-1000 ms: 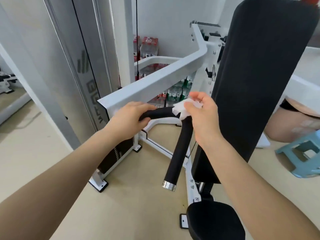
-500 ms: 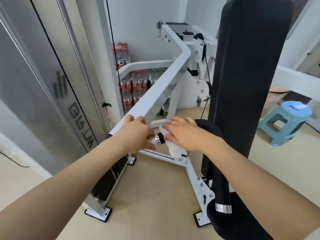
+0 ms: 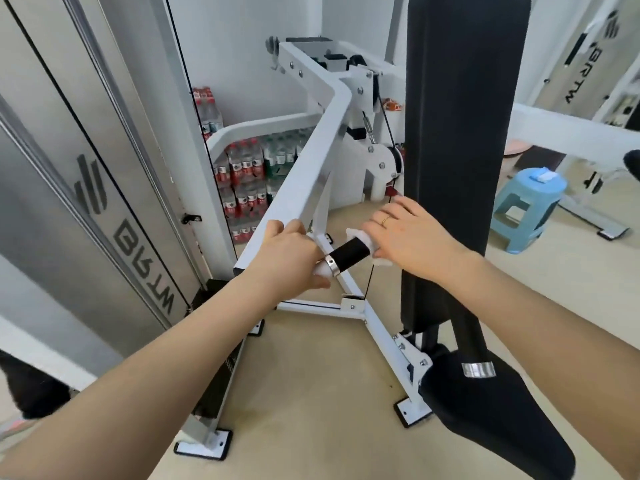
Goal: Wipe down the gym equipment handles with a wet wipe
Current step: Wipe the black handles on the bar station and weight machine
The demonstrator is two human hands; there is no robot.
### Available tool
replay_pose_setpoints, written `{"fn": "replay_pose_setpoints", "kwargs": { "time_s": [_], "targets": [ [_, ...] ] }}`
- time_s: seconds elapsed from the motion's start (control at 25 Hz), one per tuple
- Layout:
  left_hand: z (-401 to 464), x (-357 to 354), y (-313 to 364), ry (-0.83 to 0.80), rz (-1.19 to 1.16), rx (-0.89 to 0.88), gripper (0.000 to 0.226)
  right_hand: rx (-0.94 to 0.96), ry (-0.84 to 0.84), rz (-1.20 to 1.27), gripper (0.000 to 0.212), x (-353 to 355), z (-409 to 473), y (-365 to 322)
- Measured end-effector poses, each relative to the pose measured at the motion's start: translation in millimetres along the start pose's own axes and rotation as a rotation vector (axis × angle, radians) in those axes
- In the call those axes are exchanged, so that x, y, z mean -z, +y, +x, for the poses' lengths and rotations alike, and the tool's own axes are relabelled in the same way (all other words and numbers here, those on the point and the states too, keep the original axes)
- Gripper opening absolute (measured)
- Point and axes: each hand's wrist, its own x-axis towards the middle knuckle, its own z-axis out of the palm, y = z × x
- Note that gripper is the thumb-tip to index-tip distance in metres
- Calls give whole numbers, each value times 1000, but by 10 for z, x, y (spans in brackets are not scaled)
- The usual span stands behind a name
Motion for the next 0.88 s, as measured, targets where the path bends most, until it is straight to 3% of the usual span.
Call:
{"fn": "replay_pose_setpoints", "kwargs": {
  "time_s": [0.04, 0.2, 0.32, 0.4, 0.48, 0.6, 0.72, 0.88],
  "targets": [
    [6, -2, -5, 3, -4, -6, 41, -28, -10, -1, 39, 8, 3, -29],
    [29, 1, -5, -15, -13, -8, 39, 205, -112, 61, 47, 8, 191, -350],
    [3, -27, 18, -10, 32, 12, 41, 12, -162, 77, 44, 22, 19, 184],
    [-5, -29, 86, 13, 61, 21, 45, -215, -267, 290, 39, -7, -142, 494],
    [26, -4, 197, 26, -71, 30, 61, -335, -328, 578, 37, -43, -168, 563],
    [126, 26, 368, 56, -291, 35, 67, -410, -339, 692, 31, -81, -232, 585],
    [213, -44, 481, 129, -311, 77, 59, -525, -325, 930, 26, -109, -365, 631],
    [381, -40, 678, 176, -345, 164, 52, -495, -196, 1358, 27, -86, -238, 596]
  ]
}}
